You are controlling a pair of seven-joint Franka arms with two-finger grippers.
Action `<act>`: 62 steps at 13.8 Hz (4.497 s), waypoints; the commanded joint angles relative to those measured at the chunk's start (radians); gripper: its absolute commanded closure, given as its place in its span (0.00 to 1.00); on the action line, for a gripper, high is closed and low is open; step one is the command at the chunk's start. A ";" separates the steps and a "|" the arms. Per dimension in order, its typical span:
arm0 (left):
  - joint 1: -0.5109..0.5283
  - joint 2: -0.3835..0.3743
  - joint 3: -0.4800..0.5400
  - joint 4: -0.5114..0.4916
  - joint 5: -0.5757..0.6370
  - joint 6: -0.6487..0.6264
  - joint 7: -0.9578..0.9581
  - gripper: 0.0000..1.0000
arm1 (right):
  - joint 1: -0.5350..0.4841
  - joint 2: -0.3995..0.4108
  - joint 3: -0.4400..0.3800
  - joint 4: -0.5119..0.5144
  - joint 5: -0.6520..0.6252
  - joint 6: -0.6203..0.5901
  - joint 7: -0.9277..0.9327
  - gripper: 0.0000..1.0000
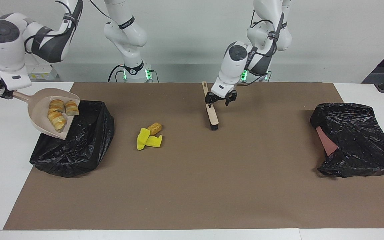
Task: Sweep and dump trash in bin
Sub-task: 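Tip the dustpan with the right gripper while the left gripper sets down the brush, then return the dustpan with the right gripper to the table center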
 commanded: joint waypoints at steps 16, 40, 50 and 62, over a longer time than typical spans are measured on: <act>0.552 0.045 -0.006 0.489 0.092 -0.454 0.714 0.00 | 0.068 -0.138 0.052 0.105 0.196 -0.363 0.336 1.00; 0.550 0.103 -0.008 0.669 0.169 -0.634 0.723 0.00 | 0.886 0.694 0.127 0.614 0.606 0.108 2.438 1.00; 0.513 0.119 -0.017 0.672 0.159 -0.620 0.716 0.00 | 0.893 0.536 0.145 0.457 0.623 0.109 2.412 0.00; 0.254 0.324 -0.017 0.683 0.161 -0.377 0.447 0.00 | 0.994 0.092 0.230 -0.296 0.824 0.330 2.400 0.00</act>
